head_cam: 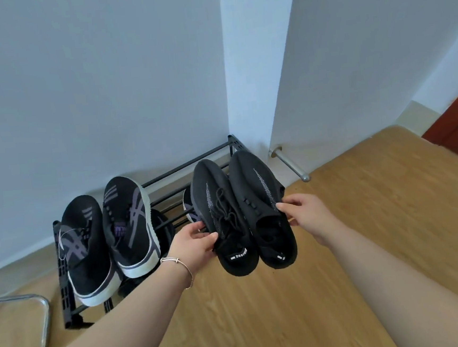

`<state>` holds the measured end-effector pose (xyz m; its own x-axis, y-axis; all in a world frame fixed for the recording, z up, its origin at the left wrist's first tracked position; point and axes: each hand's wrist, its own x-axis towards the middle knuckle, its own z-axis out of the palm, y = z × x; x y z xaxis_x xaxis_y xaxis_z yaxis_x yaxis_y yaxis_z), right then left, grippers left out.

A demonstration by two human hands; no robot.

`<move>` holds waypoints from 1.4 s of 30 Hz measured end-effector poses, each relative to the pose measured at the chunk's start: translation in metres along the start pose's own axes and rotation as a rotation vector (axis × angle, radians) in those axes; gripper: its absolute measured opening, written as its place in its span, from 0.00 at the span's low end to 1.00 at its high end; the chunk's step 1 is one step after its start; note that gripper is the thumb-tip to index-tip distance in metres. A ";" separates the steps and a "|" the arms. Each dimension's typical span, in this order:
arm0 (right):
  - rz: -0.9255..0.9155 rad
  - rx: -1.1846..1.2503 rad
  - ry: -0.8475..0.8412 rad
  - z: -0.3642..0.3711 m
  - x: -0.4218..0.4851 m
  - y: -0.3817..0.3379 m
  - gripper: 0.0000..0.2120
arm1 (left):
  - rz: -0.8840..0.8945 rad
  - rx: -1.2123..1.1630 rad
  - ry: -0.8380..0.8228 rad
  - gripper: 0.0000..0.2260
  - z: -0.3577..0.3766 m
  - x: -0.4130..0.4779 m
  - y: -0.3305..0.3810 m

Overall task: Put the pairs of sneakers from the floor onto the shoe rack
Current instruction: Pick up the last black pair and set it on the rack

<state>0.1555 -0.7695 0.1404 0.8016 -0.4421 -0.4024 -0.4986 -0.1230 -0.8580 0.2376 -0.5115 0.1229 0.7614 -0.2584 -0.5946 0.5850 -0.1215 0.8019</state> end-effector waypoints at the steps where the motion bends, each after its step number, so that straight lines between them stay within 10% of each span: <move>1: -0.005 -0.009 0.010 0.003 0.005 -0.006 0.08 | 0.001 -0.005 0.012 0.23 -0.002 0.003 0.003; 21: 0.066 -0.079 0.054 0.078 0.115 -0.072 0.10 | 0.044 -0.005 0.125 0.04 -0.036 0.067 0.041; 31: 0.123 0.019 -0.048 0.071 0.122 -0.055 0.14 | 0.065 0.013 0.160 0.24 -0.038 0.086 0.023; 42: 0.103 0.056 0.037 0.081 0.126 -0.062 0.06 | 0.054 0.051 0.156 0.12 -0.033 0.087 0.029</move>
<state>0.3139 -0.7458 0.1176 0.7339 -0.4825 -0.4782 -0.5575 -0.0255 -0.8298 0.3296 -0.5061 0.0923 0.8276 -0.1145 -0.5496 0.5304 -0.1611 0.8323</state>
